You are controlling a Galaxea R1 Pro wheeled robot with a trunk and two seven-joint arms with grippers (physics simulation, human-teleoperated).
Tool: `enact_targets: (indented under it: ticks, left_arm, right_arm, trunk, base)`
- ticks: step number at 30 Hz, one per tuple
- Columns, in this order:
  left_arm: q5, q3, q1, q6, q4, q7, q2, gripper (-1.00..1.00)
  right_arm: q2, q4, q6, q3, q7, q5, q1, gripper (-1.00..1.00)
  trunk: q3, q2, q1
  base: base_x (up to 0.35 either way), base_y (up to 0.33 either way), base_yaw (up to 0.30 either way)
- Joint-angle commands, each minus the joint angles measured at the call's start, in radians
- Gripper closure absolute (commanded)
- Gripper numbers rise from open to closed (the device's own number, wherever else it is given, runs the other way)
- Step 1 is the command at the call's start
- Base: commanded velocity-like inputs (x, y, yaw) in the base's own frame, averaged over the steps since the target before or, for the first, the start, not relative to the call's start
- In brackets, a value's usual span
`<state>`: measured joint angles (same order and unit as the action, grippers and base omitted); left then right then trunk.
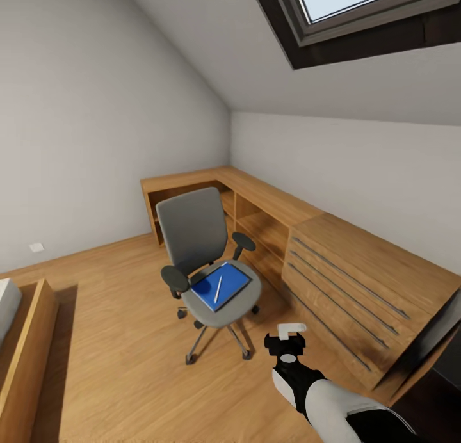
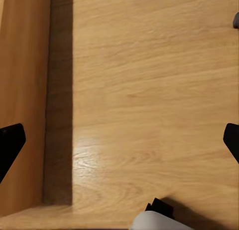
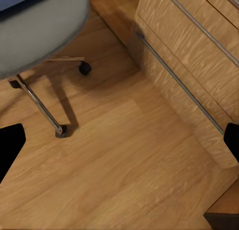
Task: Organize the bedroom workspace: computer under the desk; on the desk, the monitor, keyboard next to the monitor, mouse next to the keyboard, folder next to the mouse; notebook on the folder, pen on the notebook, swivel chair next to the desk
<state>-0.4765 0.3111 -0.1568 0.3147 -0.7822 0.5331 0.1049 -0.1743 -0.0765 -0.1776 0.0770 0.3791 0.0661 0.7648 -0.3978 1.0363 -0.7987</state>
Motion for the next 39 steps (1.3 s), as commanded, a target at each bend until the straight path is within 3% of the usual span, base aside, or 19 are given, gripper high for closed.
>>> enact_targets:
  ticks: [1, 31, 39]
  left_arm:
    - [-0.010, 0.006, 0.000, 0.006, -0.001, 0.005, 0.001, -1.00]
    - [-0.011, 0.008, 0.000, 0.006, -0.001, 0.005, 0.001, -1.00]
    - [-0.011, 0.009, 0.000, 0.006, 0.000, 0.005, 0.001, -1.00]
  right_arm:
    - [0.000, 0.001, 0.001, 0.007, 0.007, 0.004, 0.001, -1.00]
    - [0.000, 0.002, 0.000, 0.008, 0.007, 0.005, 0.001, -1.00]
    - [0.000, 0.003, -0.002, 0.007, 0.007, 0.033, 0.001, -1.00]
  trunk:
    - [-0.002, 0.001, 0.000]
    - [-0.033, 0.001, 0.000]
    - [-0.041, 0.001, 0.000]
  base:
    - [0.000, 0.000, 0.211]
    - [0.000, 0.000, 0.216]
    - [0.000, 0.000, 0.218]
